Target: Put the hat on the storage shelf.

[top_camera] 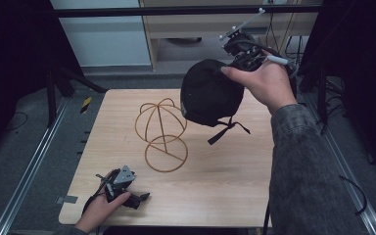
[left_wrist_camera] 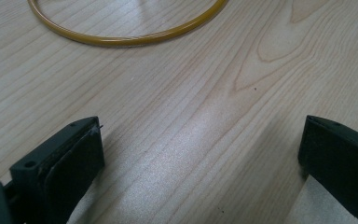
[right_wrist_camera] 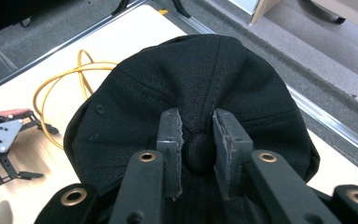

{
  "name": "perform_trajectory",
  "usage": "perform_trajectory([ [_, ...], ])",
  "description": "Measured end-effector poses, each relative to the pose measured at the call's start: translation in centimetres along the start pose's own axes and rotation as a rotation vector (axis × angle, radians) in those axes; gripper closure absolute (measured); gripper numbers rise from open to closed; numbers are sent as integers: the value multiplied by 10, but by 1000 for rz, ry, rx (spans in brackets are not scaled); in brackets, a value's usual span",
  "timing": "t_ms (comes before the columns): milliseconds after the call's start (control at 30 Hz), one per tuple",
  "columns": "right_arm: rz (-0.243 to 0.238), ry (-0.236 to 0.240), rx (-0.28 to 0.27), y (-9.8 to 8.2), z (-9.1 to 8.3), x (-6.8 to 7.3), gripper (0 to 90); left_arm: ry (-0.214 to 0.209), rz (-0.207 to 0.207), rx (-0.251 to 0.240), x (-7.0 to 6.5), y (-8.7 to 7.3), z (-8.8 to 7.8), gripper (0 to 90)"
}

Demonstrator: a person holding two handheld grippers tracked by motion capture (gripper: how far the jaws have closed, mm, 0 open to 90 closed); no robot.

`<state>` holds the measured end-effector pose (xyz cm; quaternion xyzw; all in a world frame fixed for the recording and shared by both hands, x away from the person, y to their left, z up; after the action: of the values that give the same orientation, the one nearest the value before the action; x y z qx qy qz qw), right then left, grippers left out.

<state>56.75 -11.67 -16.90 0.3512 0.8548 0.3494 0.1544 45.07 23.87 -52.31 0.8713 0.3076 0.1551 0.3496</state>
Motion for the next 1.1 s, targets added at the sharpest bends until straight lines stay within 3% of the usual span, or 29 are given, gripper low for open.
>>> perform_trajectory([
  [367, -22, 34, -48, 19, -1, 12, 740, -2, 0, 0, 0, 0, 0, 0],
  [633, -60, 59, -48, 30, 8, 31, 740, 0, 2, -1, 0, 0, -1, 0],
  [1100, -74, 85, -65, 45, 15, 43, 740, 1, 2, -2, 0, -1, 0, 0],
])
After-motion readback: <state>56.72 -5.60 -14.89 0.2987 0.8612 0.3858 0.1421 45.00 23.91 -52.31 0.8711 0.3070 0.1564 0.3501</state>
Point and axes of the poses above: each handheld gripper's, and its own axes: z roughly forward along the jaws, y roughly out of its top, x roughly to its left, the point moved 2 cm from there along z, roughly forward along the jaws, and after that the axes turned 3 degrees about y, right-handed, at the moved point
